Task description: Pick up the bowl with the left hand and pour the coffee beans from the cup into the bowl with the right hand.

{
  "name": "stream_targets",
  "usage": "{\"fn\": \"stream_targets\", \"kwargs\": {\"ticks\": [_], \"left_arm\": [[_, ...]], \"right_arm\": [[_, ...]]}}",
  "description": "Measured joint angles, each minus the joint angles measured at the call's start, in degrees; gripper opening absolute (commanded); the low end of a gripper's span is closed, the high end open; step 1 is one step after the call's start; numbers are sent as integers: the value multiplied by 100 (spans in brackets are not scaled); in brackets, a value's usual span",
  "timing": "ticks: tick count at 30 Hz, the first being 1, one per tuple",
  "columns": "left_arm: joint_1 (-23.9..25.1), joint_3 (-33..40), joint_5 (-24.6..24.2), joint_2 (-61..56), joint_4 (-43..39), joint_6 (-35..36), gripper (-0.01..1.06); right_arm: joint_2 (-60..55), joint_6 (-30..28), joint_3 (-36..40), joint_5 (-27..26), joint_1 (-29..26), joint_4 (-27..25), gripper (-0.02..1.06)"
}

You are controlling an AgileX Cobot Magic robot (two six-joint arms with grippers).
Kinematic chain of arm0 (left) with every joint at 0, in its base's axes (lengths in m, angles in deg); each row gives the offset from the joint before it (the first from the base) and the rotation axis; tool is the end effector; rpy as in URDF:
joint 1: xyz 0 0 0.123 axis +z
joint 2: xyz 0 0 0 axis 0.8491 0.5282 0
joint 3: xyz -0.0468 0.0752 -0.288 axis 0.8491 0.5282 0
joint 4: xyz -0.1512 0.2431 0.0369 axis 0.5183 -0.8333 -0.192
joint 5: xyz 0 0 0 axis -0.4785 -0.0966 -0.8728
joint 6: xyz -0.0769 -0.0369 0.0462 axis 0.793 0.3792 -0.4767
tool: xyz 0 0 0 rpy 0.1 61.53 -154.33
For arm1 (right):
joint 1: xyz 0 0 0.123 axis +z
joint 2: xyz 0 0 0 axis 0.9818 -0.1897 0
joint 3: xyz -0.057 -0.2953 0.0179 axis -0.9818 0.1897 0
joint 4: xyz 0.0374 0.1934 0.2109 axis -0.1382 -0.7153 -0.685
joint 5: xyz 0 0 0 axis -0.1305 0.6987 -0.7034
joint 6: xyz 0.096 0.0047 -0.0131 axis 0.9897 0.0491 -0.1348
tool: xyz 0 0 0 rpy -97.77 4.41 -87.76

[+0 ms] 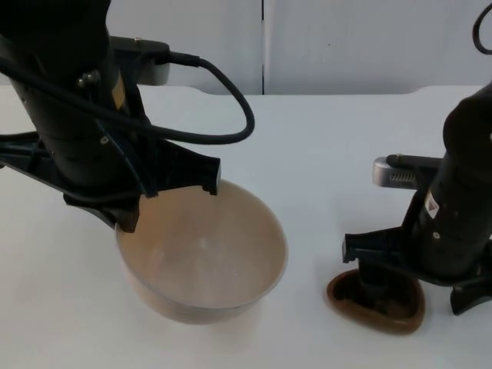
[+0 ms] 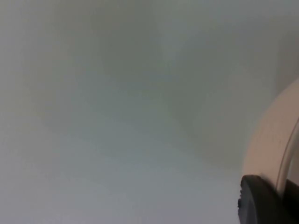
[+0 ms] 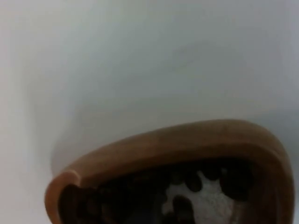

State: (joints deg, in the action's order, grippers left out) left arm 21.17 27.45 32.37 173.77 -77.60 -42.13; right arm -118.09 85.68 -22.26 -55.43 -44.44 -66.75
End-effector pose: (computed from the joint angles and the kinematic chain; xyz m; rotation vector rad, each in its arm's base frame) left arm 0.2744 -0.1837 0.1876 0.1278 2.8635 0.0592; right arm 0.3002 0.1988 0.0666 0.1029 2.9903 0.0336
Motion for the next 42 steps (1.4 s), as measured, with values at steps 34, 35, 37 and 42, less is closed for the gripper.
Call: {"fn": "stream_targets", "kwargs": {"ticks": [34,35,37,42], "left_arm": [[0,0,0,0,0,0,0],[0,0,13,0,0,0,0],[0,0,13,0,0,0,0],[0,0,13,0,0,0,0]], "right_arm": [[-12,0,-24,-13,0,42,0],[-12,-13,-24,-3,0,42,0],[-2,-33,-24,-3,0,42,0],[128,-64,-24,50,0,42,0]]}}
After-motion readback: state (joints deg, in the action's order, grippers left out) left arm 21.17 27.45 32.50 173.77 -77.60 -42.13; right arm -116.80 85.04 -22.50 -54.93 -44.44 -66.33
